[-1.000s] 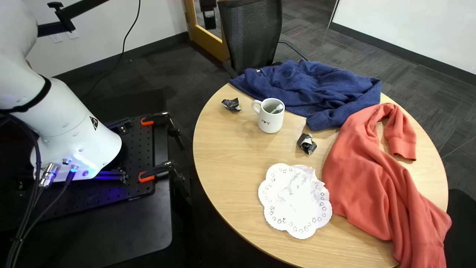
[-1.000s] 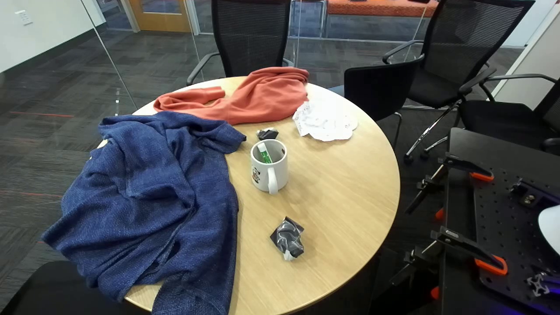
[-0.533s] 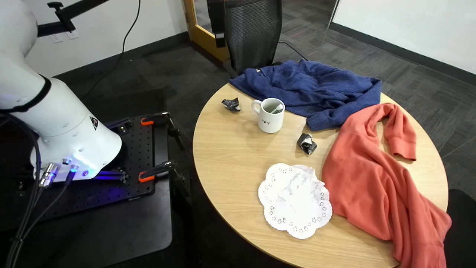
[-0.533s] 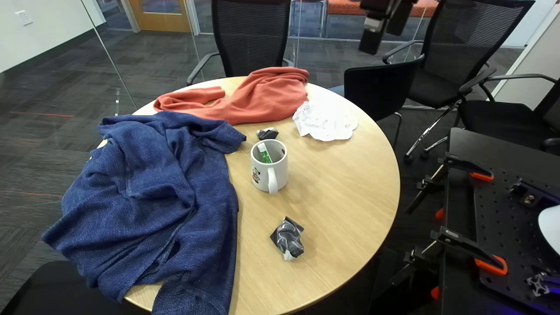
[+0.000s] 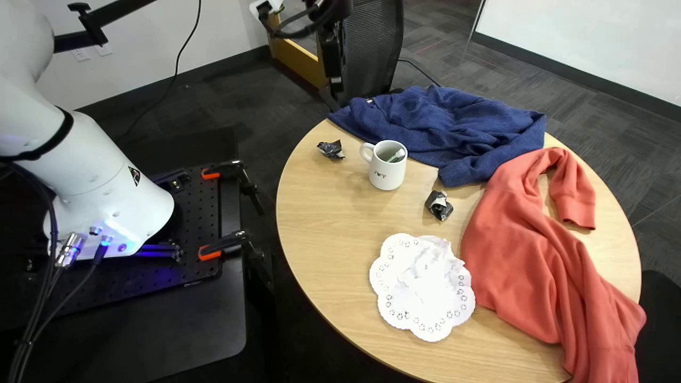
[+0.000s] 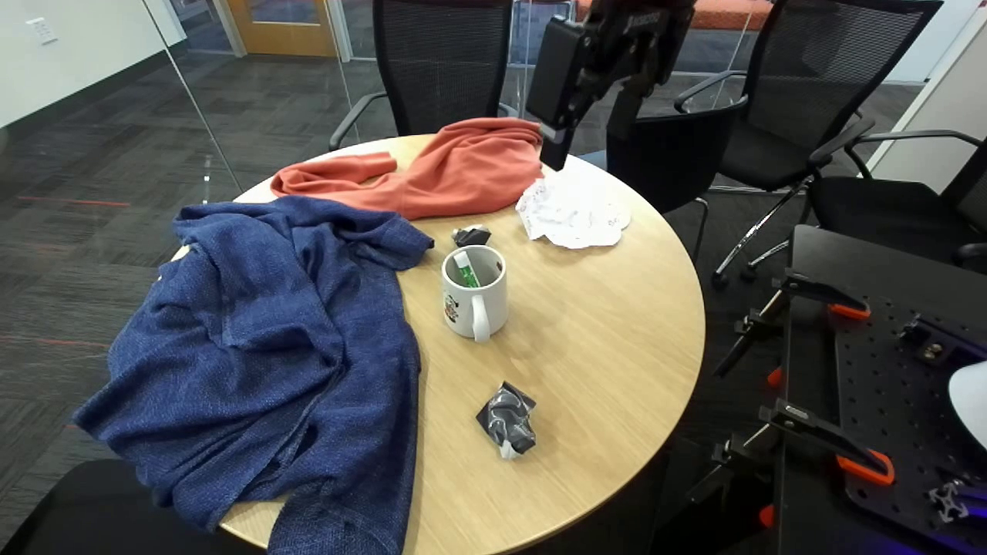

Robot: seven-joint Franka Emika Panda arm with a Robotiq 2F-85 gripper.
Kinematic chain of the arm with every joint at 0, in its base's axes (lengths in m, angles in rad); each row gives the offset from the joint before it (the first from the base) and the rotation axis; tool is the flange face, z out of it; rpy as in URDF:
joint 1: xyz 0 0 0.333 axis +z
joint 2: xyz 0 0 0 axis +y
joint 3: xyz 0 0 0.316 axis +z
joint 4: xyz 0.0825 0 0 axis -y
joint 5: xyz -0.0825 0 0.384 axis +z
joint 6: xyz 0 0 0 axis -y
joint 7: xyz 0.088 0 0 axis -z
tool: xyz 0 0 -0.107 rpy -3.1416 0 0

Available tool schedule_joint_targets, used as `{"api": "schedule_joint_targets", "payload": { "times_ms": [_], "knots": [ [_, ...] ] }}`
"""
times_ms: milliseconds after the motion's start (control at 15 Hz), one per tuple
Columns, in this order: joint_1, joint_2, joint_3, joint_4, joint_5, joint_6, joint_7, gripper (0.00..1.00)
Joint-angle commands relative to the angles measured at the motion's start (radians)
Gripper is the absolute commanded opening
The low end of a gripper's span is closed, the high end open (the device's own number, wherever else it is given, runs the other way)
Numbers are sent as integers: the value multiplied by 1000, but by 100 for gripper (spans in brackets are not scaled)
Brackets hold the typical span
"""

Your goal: Take one green marker out of the white mug

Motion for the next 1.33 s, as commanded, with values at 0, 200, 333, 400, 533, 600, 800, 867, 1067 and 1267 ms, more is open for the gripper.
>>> {"api": "schedule_joint_targets", "payload": {
  "times_ms": [0,200,333,400,533,600,800,867,1067,1267],
  "knots": [
    [-17,117,20,47,-81,93,114,100],
    [-10,197,5,85,-167,137,207,100],
    [5,248,-12,118,-210,150,257,100],
    [13,275,-21,136,-234,152,285,100],
    [30,317,-39,170,-259,153,316,100],
    [39,338,-48,187,-260,155,321,100],
    [67,374,-67,219,-240,159,306,100],
    [66,343,-73,189,-226,139,274,100],
    [79,355,-83,194,-225,139,273,100],
    [79,355,-86,194,-225,139,273,100]
  ]
}}
